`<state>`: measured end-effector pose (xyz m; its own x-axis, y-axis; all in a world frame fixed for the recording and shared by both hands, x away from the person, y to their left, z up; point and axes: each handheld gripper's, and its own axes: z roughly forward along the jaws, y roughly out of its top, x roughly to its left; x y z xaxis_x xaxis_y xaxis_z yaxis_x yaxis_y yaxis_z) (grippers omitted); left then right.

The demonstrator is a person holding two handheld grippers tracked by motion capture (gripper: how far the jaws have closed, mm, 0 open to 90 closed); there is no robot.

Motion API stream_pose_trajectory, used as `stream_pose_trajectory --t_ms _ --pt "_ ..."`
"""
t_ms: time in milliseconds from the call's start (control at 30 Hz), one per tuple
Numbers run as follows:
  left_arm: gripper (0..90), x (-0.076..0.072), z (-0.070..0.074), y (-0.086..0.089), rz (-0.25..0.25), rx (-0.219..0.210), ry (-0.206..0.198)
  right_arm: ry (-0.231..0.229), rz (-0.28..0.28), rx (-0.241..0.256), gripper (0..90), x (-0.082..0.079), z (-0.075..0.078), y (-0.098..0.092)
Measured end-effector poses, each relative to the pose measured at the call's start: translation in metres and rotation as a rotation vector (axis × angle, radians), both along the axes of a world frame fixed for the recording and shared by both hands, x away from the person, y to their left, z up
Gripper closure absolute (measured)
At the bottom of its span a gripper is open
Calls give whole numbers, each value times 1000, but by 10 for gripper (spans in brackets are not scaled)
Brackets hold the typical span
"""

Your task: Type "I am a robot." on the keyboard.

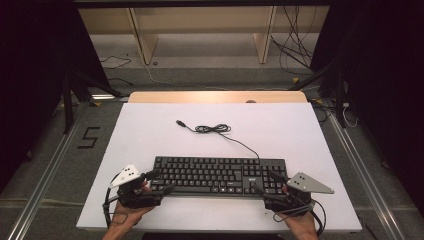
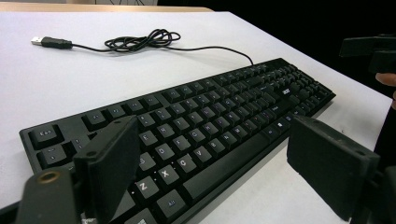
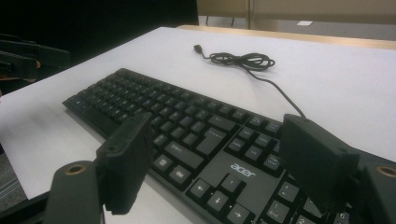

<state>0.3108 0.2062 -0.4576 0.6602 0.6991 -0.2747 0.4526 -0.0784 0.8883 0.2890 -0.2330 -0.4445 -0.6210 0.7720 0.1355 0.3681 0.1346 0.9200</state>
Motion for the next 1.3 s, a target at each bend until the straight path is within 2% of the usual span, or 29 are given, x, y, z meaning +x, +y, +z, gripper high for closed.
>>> stream_pose_trajectory --t_ms 567,1133,1300 --pt "171 1 -1 0 5 11 7 7 4 -10 286 4 2 6" --pt "187 2 -2 3 26 11 21 10 72 -28 315 19 13 30" --pt "193 3 -2 4 31 14 25 24 96 -36 323 26 15 40"
